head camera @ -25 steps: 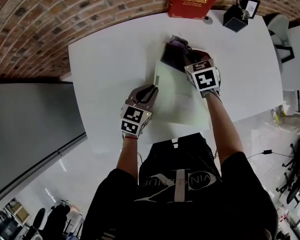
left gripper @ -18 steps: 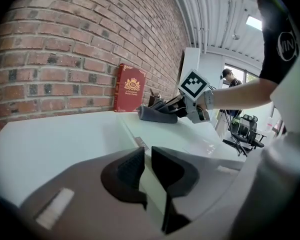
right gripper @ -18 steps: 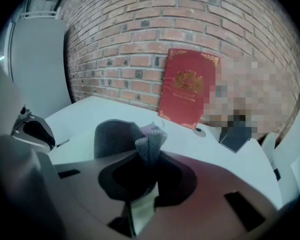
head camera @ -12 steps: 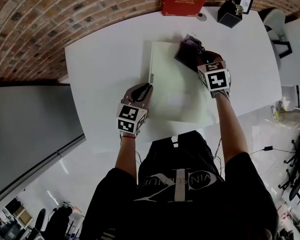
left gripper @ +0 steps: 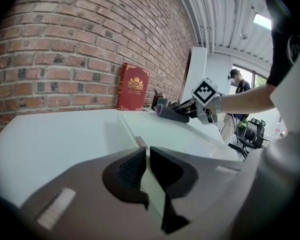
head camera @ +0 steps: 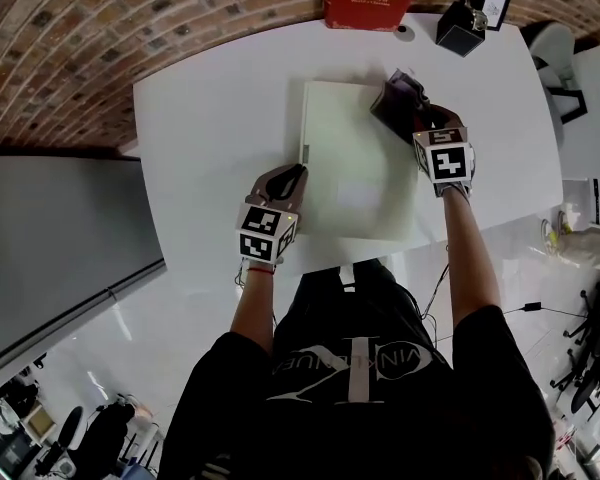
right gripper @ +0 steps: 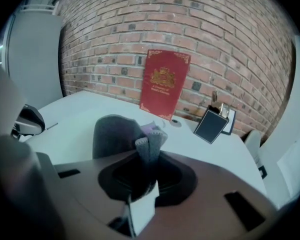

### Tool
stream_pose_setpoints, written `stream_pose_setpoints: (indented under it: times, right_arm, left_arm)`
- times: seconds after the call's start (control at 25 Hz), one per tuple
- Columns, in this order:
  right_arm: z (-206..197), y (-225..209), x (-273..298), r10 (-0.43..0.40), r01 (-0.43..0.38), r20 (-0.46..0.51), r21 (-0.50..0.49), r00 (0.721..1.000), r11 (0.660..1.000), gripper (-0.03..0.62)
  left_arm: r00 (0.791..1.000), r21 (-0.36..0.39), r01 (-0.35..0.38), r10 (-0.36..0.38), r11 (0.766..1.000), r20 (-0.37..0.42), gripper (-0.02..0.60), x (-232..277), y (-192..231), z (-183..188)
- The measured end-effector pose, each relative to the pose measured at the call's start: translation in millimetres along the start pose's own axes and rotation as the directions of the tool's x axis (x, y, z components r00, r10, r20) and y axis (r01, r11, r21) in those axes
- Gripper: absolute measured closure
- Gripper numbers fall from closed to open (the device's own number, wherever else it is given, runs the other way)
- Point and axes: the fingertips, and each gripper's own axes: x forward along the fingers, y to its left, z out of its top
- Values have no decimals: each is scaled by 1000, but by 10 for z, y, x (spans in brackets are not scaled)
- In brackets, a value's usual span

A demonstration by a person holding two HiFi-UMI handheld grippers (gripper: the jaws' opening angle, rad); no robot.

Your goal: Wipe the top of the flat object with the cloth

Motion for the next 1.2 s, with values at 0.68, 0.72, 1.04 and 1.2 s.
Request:
stream_pose_setpoints:
  times: [0.68,0.72,1.04,1.2]
  right_arm:
    - [1252,1566,-756,475,-492,325,-36,818,870,536]
    - [1252,1641,-746,499,-530,331,2,801,848,536]
    - [474,1769,-207,465,-471,91,59,880,880,536]
    - [338,1717,-173,420,-414,39,-106,907,904,536]
  left_arm:
    - [999,-116,11,-6,993,38,440,-182,-273,-159]
    - [999,-122,12,-7,992,39,446,-197,-273,-170]
    - [999,-144,18,-13,989,33,494,-209,-299,-218]
    - [999,-153,5,2,988,45,500,-209,-290,-216]
